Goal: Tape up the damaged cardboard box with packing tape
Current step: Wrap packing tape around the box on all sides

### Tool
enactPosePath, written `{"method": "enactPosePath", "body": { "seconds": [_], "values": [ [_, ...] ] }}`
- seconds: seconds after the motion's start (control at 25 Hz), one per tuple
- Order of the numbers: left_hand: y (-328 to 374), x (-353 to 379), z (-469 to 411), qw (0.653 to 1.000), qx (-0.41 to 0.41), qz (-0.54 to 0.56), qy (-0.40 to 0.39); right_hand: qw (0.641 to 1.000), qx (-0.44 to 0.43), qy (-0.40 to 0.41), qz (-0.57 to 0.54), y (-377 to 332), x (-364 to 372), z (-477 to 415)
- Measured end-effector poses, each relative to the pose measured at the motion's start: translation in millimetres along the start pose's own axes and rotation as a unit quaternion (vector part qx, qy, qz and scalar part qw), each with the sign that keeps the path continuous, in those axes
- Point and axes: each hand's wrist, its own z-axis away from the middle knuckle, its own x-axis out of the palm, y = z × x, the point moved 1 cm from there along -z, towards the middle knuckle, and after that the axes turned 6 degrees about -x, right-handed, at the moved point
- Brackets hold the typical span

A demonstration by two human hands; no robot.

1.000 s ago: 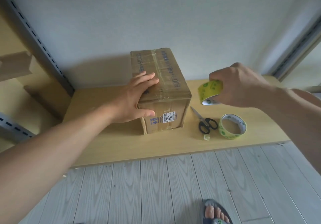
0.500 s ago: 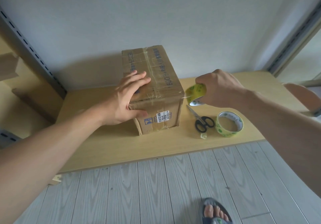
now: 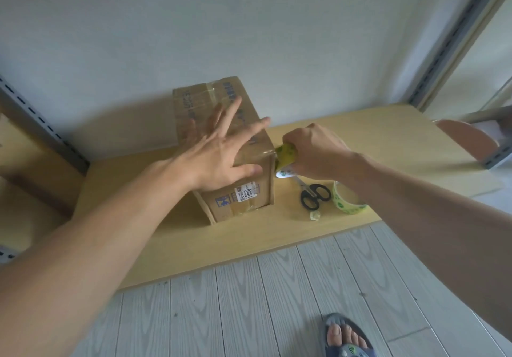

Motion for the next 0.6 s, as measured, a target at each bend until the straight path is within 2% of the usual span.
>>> {"method": "enactPosePath", "body": {
  "seconds": [0.08,0.2,0.32,0.44,0.6],
  "values": [
    [-11.7,3.4,1.8,1.0,-0.011,0.002,-0.003,1.0,-0.008,0.02,-0.015,-1.9,0.4,-1.8],
    [-26.3,4.6,13.7,0.998,0.001,0.052,0.036,0.996,-0.018,0.063,-0.061,-8.3,-3.1,-6.8],
    [-51.8,9.9,34.2,0.99,0.017,0.1,0.099,0.984,-0.03,0.097,-0.148,-19.5,-9.6,-12.2],
    [-80.5,17.7,57.2,0.969,0.034,0.185,0.16,0.969,-0.076,0.137,-0.191,-44.5,-24.2,-19.5],
    [-92.8,36.7,95.9,0.947,-0.003,0.19,0.259,0.953,-0.158,0.134,-0.221,-93.7,-28.9,-26.1]
  ]
}}
